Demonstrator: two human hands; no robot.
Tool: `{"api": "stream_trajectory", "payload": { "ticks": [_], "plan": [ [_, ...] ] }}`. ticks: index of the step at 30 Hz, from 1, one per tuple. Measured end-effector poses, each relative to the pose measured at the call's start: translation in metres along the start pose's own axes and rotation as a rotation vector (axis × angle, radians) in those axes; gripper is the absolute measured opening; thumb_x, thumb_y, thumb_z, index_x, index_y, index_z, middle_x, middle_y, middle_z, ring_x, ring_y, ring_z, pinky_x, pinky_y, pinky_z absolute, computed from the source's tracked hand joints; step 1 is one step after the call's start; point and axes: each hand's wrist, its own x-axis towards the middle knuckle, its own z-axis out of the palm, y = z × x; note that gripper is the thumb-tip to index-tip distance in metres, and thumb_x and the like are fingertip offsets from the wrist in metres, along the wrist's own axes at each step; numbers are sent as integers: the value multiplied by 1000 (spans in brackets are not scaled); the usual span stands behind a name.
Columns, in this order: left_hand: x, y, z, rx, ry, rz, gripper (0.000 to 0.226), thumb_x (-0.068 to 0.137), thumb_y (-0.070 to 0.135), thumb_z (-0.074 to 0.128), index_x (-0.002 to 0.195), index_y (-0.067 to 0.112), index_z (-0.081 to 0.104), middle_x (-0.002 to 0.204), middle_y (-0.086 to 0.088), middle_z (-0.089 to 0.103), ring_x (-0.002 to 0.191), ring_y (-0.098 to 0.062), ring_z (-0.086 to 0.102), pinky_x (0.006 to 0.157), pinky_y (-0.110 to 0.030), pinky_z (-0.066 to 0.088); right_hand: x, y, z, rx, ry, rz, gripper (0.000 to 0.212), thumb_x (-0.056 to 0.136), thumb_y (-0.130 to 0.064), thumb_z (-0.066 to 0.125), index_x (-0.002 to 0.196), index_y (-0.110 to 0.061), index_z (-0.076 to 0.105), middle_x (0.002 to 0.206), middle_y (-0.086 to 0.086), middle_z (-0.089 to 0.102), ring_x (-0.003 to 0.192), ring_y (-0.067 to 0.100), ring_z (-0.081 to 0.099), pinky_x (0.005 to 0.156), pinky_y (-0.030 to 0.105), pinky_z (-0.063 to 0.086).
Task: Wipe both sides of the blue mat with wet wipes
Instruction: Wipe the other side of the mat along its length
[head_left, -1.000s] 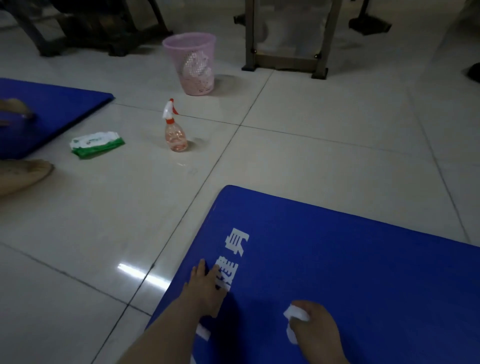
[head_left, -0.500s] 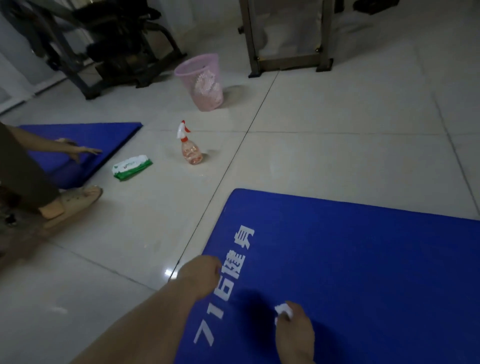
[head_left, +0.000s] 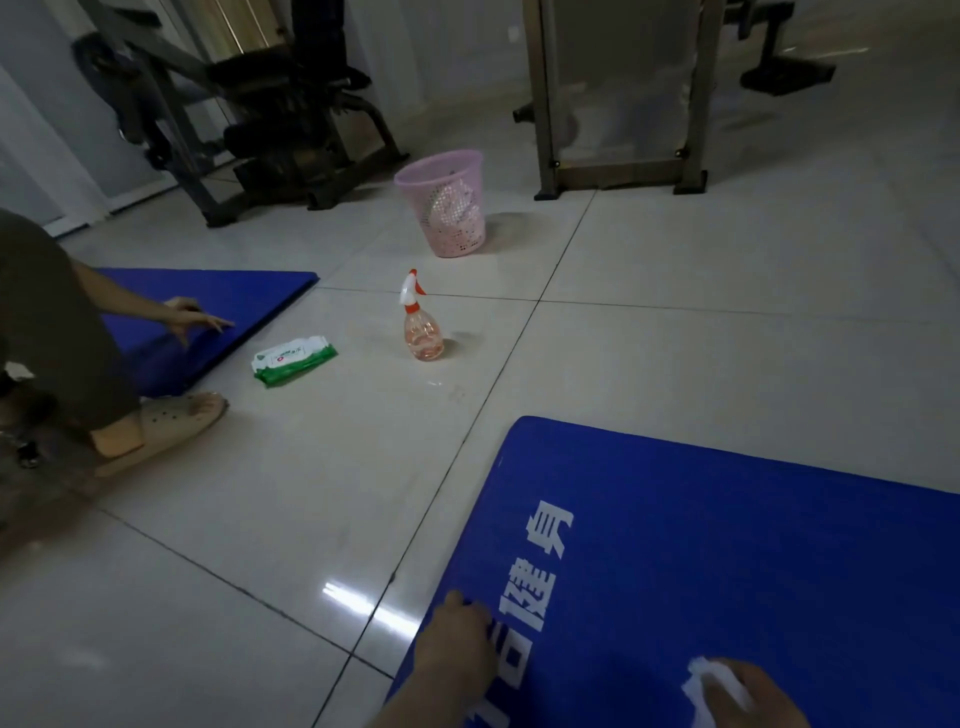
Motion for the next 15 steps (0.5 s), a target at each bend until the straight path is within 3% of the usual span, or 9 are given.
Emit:
{"api": "stream_trajectory", "payload": {
  "ticks": [3, 7, 9, 12, 15],
  "plan": [
    [9, -15, 5, -71, 114, 44, 26, 95, 17, 49, 120, 22, 55, 132, 2, 37, 118, -15, 46, 99, -29, 43, 7, 10, 13, 35, 14, -57, 16, 94, -2, 52, 86, -1, 65, 94, 18, 64, 91, 32, 60, 78, 27, 45],
    [20, -27, 5, -75, 206, 109, 25, 91, 15, 53, 114, 24, 54, 126, 5, 37, 117, -15, 41, 92, -27, 45, 11, -3, 18, 105, -112, 88, 9, 92, -4, 57, 93, -3, 66, 106, 17, 65, 88, 24, 56, 93, 35, 42],
    [23, -33, 11, -73, 255, 131, 23, 91, 20, 53, 112, 27, 55, 123, 7, 38, 116, -14, 41, 91, -25, 44, 8, -2, 23, 88, -163, 143, 12, 91, -3, 57, 99, 0, 66, 105, 12, 65, 85, 21, 55, 85, 29, 39],
    [28, -46, 22, -49, 331, 239, 21, 87, 20, 60, 107, 26, 61, 119, 7, 44, 108, -13, 48, 86, -24, 48, -5, 11, 37, 62, -165, 75, 10, 92, -9, 58, 89, -13, 67, 91, 0, 68, 80, 9, 58, 66, 21, 43],
    [40, -60, 26, -114, 444, 369, 31, 60, 5, 82, 86, 16, 69, 109, -4, 60, 85, -24, 65, 63, -32, 56, -5, 4, 53, 58, -112, 41, 11, 92, -12, 60, 84, -19, 64, 87, -6, 64, 79, 4, 57, 58, 15, 41]
  ]
}}
